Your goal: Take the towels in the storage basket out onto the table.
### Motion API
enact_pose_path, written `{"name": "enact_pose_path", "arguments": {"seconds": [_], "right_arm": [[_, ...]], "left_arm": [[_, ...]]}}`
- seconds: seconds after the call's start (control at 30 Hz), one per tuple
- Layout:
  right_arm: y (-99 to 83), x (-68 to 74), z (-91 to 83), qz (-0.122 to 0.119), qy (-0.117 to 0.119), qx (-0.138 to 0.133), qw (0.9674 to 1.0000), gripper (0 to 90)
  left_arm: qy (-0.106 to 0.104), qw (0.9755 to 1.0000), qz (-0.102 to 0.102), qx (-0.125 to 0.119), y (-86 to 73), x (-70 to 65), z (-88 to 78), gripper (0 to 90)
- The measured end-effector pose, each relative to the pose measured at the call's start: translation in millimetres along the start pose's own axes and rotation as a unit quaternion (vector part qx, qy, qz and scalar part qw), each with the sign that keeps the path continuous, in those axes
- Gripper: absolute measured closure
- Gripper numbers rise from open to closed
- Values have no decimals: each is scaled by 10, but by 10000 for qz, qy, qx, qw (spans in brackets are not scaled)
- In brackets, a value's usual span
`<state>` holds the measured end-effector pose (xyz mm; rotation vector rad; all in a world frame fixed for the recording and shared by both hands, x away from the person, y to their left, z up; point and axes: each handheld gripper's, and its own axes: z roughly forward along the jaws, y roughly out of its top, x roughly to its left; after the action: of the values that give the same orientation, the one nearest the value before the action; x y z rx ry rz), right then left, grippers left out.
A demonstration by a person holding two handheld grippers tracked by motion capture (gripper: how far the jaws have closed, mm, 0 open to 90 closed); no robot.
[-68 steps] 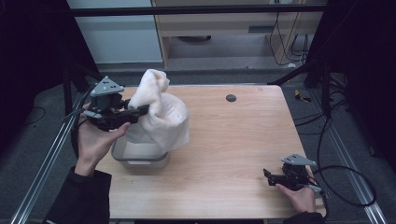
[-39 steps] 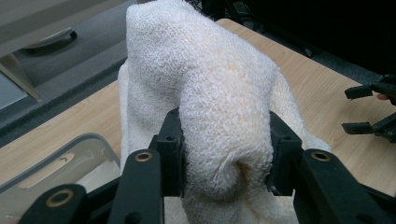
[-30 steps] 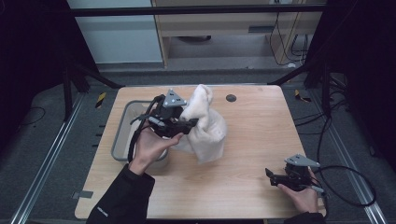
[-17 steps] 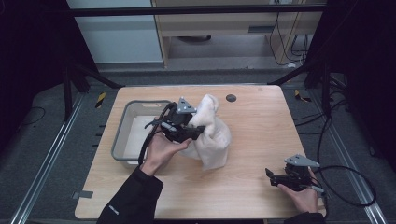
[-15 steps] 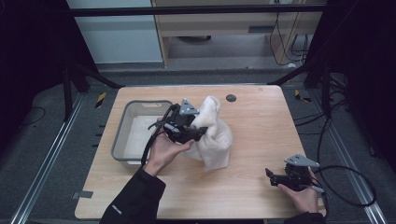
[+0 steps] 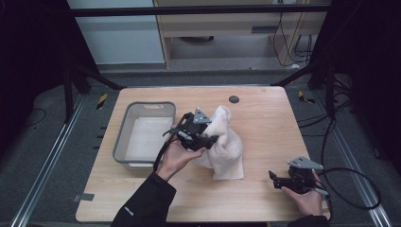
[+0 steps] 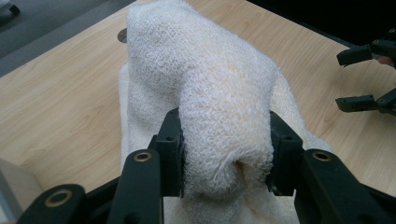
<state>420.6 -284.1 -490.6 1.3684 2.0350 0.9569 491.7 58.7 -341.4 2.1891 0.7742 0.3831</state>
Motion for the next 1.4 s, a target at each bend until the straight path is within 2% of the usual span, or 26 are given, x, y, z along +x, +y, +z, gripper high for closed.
{"name": "enact_pose_path", "arguments": {"seconds": [0.37, 0.77, 1.13, 1.23, 1.4], "right_arm": [[-16, -10, 0, 39, 2, 17, 10000, 87], [-28, -15, 8, 35, -8, 30, 10000, 86], [-35, -14, 18, -22, -10, 52, 10000, 83], [-40, -13, 22, -14, 2, 74, 10000, 82], [-39, -16, 17, -11, 0, 54, 10000, 81]], "left_arm": [[-146, 9994, 3, 298, -146, -57, 306, 560], [-98, 9986, -25, 510, -342, -30, 478, 523], [-95, 9987, -14, 494, -436, -4, 485, 438], [-55, 9988, 99, 470, -439, -17, 475, 393], [-3, 9991, 176, 387, -446, -25, 417, 329]]}}
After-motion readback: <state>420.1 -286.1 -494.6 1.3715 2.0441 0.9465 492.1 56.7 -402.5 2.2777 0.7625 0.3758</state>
